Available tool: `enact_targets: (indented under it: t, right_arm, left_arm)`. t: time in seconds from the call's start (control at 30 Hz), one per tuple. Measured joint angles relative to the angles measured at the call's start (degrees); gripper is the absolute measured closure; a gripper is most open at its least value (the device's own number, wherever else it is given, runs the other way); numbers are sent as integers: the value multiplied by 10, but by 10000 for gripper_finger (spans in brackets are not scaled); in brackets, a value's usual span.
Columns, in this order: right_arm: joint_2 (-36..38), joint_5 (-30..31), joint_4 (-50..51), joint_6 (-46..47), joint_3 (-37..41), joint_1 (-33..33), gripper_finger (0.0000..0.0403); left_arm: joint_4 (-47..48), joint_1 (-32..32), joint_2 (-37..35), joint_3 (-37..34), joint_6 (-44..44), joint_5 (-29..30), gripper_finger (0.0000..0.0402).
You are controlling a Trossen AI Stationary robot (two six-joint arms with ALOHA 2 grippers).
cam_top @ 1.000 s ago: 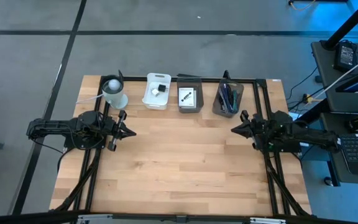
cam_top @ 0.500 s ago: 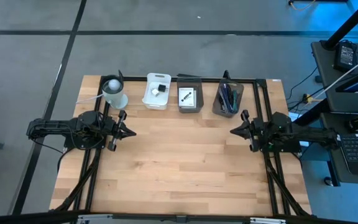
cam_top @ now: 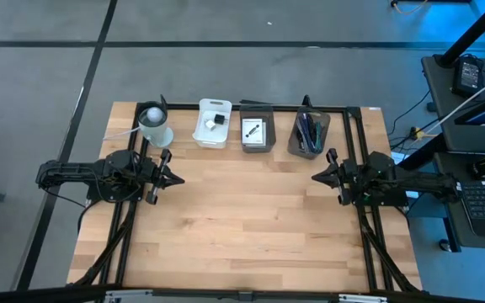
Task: Pick and place items into bin
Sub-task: Return to Home Position
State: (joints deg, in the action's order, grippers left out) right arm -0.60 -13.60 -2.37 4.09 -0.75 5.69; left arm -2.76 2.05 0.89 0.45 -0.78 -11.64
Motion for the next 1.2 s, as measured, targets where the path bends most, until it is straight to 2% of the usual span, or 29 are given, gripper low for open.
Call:
enact_targets:
  t: [1.2]
  right_arm:
    - [0, 0, 0, -1, 0, 0, 389]
  left_arm:
    - [0, 0, 0, 0, 0, 0, 400]
